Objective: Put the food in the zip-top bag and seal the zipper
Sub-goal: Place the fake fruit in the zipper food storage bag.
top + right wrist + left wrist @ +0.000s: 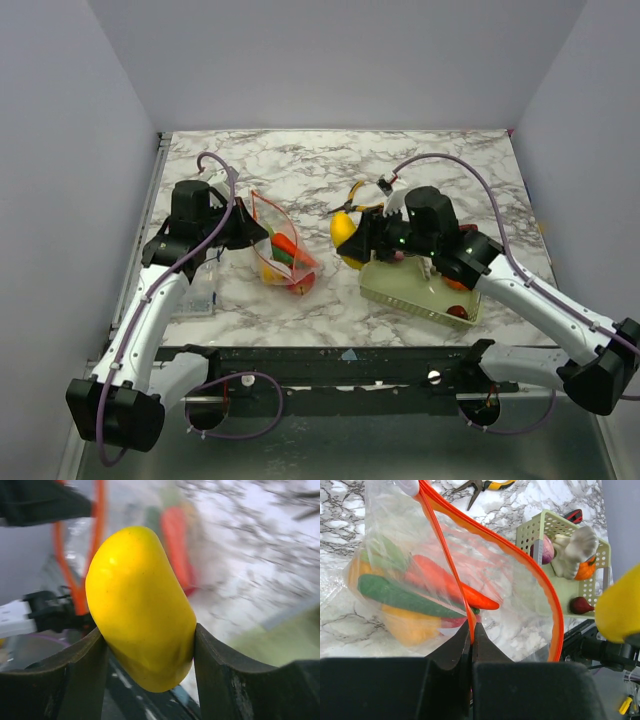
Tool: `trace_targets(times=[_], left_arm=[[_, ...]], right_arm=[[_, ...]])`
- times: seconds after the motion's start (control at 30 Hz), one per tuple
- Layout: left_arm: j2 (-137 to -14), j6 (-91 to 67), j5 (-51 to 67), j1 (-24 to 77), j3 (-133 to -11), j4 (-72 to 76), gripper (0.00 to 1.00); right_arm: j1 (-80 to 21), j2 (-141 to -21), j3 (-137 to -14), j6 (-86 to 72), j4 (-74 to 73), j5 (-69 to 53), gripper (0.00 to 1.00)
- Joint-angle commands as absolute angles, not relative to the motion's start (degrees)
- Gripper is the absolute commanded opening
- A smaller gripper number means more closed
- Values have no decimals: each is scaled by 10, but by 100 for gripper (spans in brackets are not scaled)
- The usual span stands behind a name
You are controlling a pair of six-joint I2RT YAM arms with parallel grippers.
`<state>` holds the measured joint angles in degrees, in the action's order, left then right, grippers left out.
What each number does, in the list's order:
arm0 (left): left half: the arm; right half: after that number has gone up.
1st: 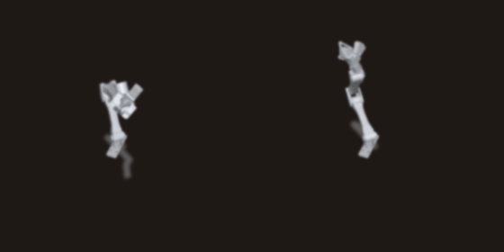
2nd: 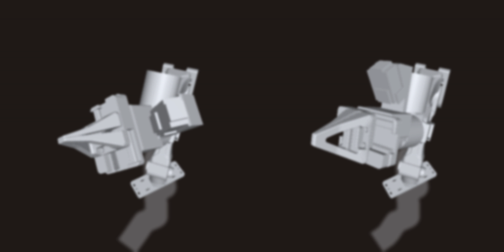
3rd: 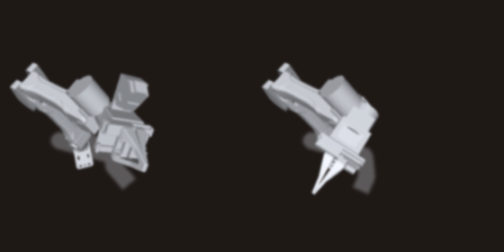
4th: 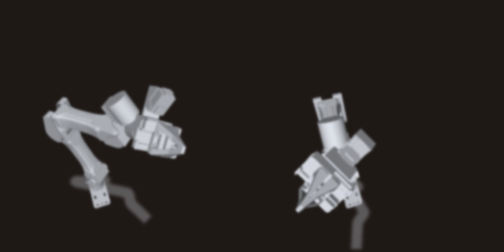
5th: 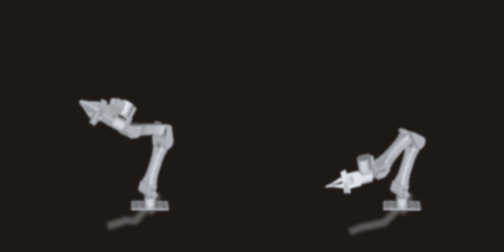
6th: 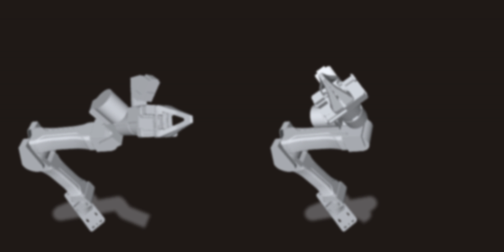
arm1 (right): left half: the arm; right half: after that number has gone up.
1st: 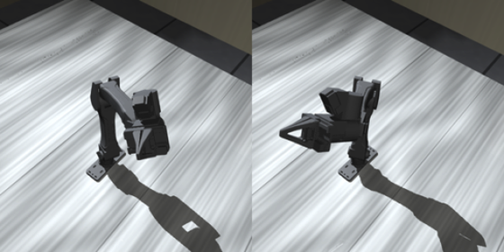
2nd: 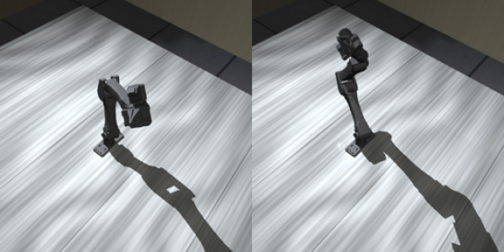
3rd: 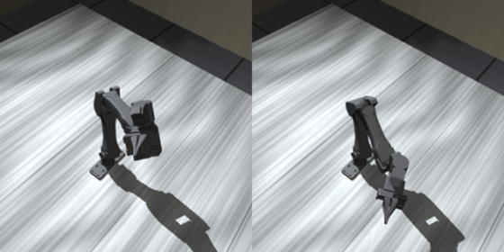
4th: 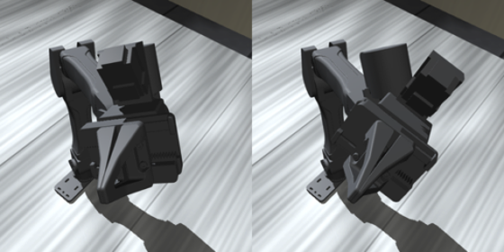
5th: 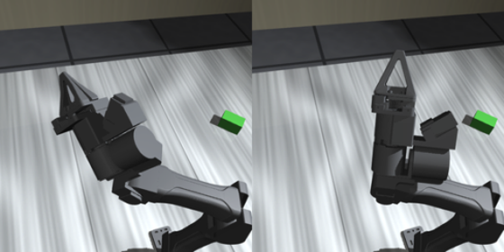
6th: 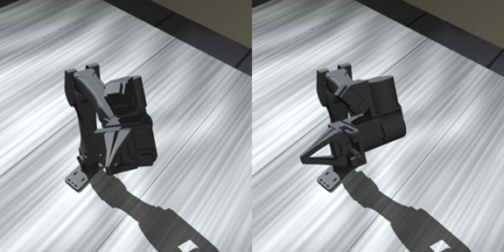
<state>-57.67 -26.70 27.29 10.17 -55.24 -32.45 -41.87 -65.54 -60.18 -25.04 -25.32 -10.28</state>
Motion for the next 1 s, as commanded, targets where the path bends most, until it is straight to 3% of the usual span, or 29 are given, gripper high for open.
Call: trace_targets(times=[0.0,0.23,0.6,0.77,0.97], left_arm=[[-578,-248,246,100,-554,-323,0],[-569,-250,253,100,-539,-303,0],[-555,-251,262,98,-530,-303,0],[-550,-252,266,98,-528,-300,0],[-550,-254,277,97,-526,-297,0]], right_arm=[[-474,-666,-607,-350,-72,-216,0],[-614,-777,-709,-330,-23,-49,0],[-715,-915,-783,-390,27,367,0],[-720,-960,-794,-423,-27,458,0],[-720,-964,-787,-376,-71,451,0]])
